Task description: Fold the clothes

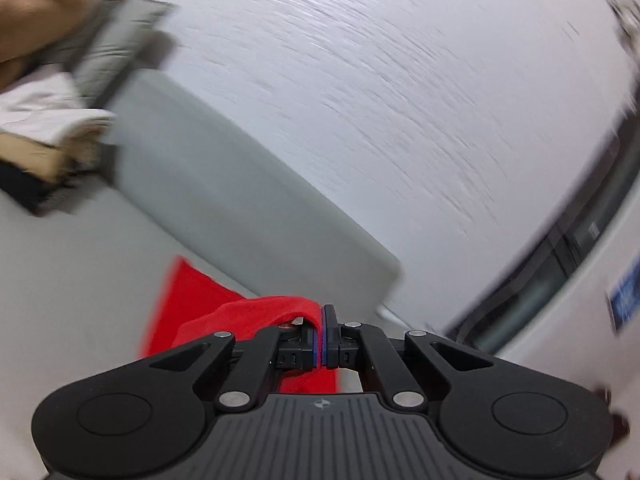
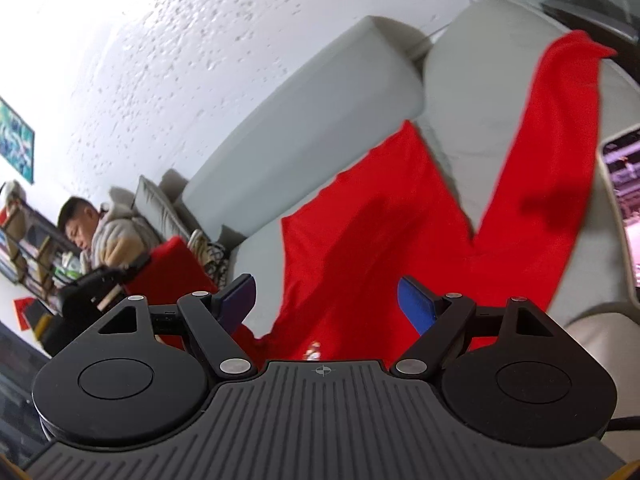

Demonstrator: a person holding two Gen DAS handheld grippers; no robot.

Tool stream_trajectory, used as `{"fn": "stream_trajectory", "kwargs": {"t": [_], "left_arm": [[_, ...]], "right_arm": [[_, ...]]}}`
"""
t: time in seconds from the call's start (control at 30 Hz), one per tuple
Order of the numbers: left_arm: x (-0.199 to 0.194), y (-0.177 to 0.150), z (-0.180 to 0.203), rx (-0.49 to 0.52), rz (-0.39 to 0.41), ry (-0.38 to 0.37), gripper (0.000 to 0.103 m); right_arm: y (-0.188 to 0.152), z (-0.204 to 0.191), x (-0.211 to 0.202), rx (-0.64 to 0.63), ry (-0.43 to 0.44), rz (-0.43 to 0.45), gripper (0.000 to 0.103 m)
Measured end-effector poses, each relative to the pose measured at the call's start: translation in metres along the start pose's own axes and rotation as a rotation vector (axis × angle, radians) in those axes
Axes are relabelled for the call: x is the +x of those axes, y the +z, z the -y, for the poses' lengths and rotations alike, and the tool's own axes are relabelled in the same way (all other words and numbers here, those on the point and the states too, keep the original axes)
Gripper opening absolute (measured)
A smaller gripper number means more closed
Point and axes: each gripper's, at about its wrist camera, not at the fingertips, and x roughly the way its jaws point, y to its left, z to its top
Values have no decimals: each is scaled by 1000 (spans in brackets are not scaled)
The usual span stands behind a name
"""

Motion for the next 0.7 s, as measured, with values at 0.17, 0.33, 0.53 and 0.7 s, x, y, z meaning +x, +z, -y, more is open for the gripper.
{"fn": "stream_trajectory", "kwargs": {"t": [0.17,0.33,0.53,0.7], "left_arm": [[56,-96,67,209,-204,47,23],[119,-223,77,493,-704,263,62],[77,-228,100,751,-697,213,86],[22,-210,82,907,-726,110,87]], "right_arm": [[3,26,-19,27,-33,42,83],[-3,50,-26,71,-47,17,84],[-9,56,-15,59,-71,-24,85],[-11,48,17,-14,-102,-95,80]]}}
